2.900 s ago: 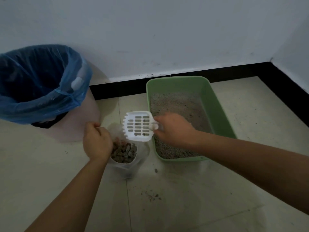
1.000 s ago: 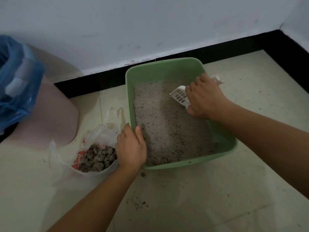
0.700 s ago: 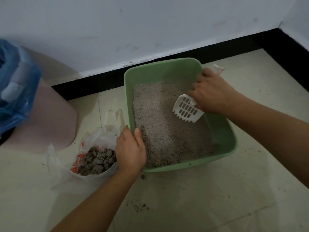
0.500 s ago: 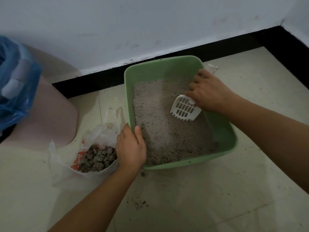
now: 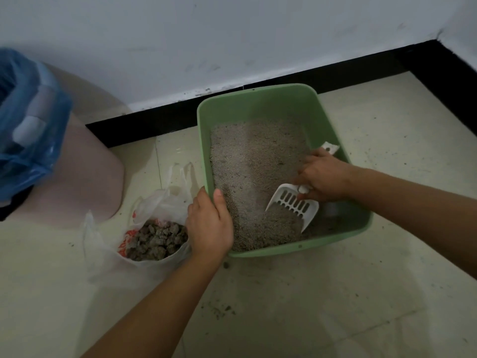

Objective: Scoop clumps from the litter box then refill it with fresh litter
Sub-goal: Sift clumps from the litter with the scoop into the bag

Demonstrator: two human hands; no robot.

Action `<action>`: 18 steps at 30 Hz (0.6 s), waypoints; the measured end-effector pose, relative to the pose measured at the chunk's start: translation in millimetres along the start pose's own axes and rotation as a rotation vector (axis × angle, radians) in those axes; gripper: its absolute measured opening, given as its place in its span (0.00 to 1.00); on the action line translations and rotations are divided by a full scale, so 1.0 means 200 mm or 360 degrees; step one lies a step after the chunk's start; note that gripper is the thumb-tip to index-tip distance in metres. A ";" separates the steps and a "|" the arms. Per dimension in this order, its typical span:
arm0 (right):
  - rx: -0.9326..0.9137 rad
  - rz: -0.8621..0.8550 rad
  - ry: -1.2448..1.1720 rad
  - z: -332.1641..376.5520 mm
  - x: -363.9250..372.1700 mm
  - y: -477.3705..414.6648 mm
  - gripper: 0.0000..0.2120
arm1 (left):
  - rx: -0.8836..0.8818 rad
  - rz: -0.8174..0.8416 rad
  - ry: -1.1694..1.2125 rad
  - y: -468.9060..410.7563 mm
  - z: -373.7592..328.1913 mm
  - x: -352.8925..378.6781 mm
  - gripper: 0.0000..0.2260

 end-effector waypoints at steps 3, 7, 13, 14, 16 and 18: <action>0.0067 0.0025 -0.0141 0.00 0.01 0.01 0.17 | 0.0018 -0.0025 0.0051 0.00 0.00 0.00 0.28; 0.0251 0.0184 -0.0507 0.05 0.07 0.03 0.13 | 0.0024 -0.0073 0.0109 0.00 0.01 -0.01 0.31; 0.0444 0.0269 -0.1133 0.25 0.20 0.13 0.14 | 0.0009 -0.0108 0.0171 -0.01 0.03 -0.01 0.34; 0.0455 0.0291 -0.1172 0.25 0.20 0.12 0.16 | 0.0007 -0.0116 0.0180 -0.01 0.03 -0.01 0.34; 0.0469 0.0325 -0.1249 0.27 0.18 0.12 0.19 | 0.0017 -0.0135 0.0203 -0.01 0.03 -0.01 0.34; 0.0466 0.0346 -0.1310 0.29 0.17 0.12 0.19 | 0.0038 -0.0170 0.0246 -0.01 0.02 -0.02 0.35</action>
Point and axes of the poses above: each hand's wrist, its own y-axis away from the middle knuckle, its own x-axis out of the palm, z = x × y, the point moved 7 cm from there along -y, towards the middle knuckle, and after that the axes turned 14 degrees about x, right-handed, at the moved point
